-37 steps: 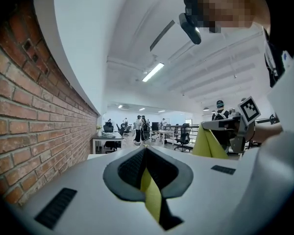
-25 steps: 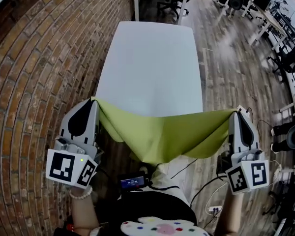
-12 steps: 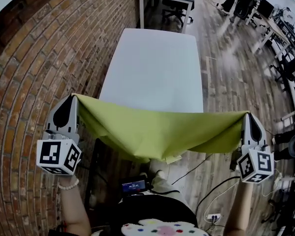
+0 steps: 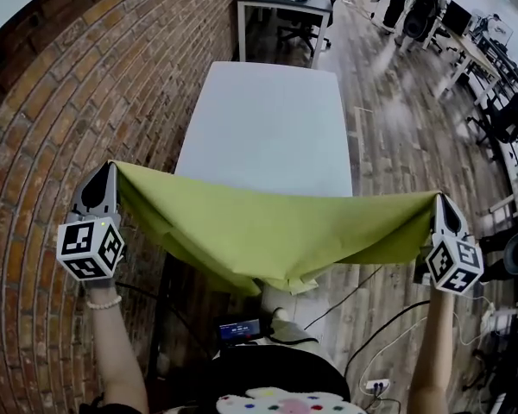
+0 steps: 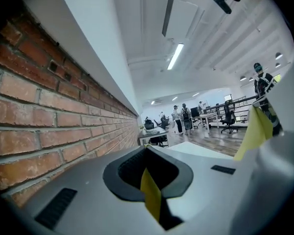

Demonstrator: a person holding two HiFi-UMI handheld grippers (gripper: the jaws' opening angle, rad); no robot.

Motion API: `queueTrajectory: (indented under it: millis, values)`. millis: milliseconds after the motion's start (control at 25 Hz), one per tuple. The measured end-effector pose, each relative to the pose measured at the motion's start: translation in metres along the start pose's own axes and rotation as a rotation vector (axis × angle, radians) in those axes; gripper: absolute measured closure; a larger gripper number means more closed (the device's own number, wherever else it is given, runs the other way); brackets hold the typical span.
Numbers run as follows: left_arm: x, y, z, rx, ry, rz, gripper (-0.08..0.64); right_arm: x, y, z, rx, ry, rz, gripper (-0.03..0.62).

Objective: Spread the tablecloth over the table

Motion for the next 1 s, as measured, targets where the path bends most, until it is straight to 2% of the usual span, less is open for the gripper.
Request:
queueTrajectory:
  millis: [280,600,800,1000]
  values:
    - [0.014,-0.017,0.033,-0.040,-0.035,0.063,0.545,0.002,-0.020,-0.034,0.071,0.020,0.046,0.558]
    - [0.014,-0.040,0.063,-0.064,-0.060,0.082,0.545,-0.013,-0.044,-0.061,0.154,0.061,0.071,0.558]
    - [0.014,-0.051,0.082,-0.080,-0.045,0.089,0.545,-0.026,-0.051,-0.076,0.201,0.034,0.063,0.558]
    - [0.007,-0.072,0.089,-0.066,-0.085,0.103,0.545,-0.040,-0.054,-0.085,0.244,-0.012,0.052,0.558]
Point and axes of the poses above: the fingertips, and each gripper's own axes: y backward along the fingers, z to its left, x out of its underside, the point moved 5 cm from there along y, backward along the fingers, and after that the axes turned 7 degrees about z, right-handed, at the moved point
